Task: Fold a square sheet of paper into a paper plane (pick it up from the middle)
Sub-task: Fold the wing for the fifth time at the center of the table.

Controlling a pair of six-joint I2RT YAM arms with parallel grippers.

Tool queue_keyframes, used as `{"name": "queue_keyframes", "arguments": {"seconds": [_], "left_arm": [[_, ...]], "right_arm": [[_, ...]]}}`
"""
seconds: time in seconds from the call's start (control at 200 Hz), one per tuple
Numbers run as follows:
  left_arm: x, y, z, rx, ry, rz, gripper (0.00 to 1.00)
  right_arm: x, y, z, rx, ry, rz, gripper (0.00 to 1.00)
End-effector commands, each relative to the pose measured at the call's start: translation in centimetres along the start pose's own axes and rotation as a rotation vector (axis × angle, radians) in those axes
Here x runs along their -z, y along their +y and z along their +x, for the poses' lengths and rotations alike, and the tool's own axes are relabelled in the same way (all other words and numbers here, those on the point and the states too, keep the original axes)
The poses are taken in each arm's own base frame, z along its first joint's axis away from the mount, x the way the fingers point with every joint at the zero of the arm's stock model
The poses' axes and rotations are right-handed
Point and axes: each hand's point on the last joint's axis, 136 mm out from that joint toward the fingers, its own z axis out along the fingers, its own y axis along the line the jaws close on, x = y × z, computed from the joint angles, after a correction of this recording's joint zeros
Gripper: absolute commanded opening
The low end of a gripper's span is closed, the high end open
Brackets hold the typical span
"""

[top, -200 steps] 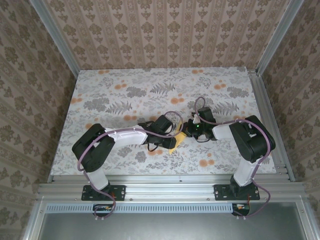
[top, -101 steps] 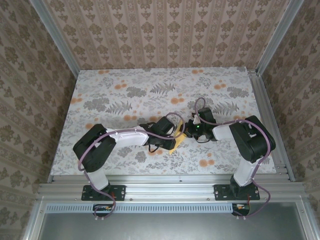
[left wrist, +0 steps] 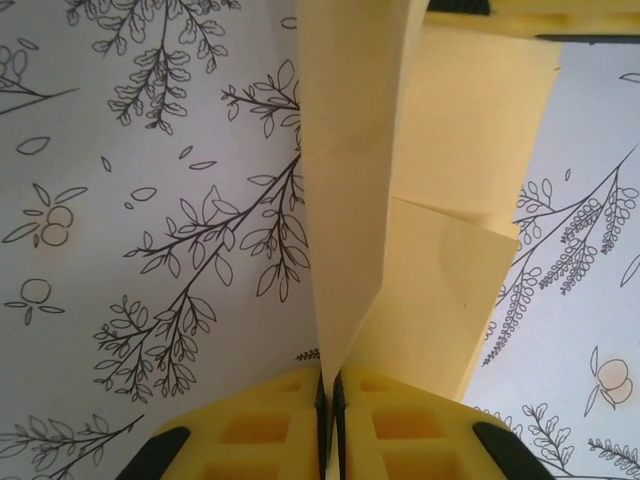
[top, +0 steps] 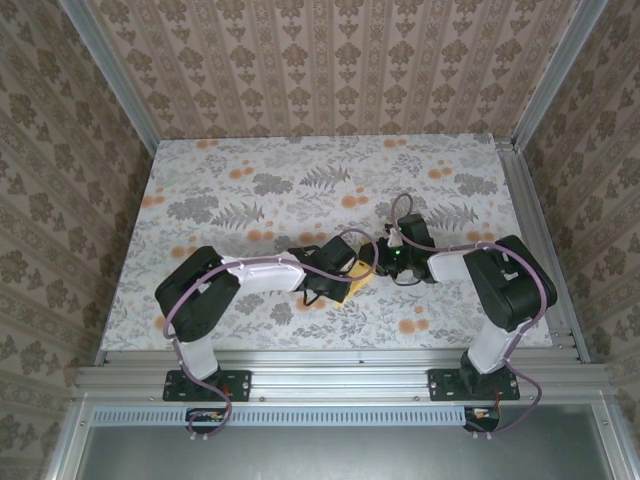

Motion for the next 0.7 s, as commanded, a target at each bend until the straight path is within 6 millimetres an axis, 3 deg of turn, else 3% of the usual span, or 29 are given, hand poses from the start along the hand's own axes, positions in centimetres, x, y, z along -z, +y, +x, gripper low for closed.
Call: {"name": "queue_keyframes", "arguments": {"seconds": [0.0,0.455,0.695], "left_arm": [[-0.5,0.4,0.6,-0.068,0.028,-0.059,0.12],[-0.4,-0.5,-0.3,-0.228,-0.038,-0.114,0.1],[-0.3,-0.6,-0.6,-0.322,-0.059,-0.16,0.09]], "right_arm": [[0.8,0.3,0.7,-0.015,0.011,-0.005,0.34],[1.1,1.6,1.5,-0.066,0.018,-0.062,0.37],[1.1,0.7,1.3,-0.085,0.011,-0.05,0.43]]}}
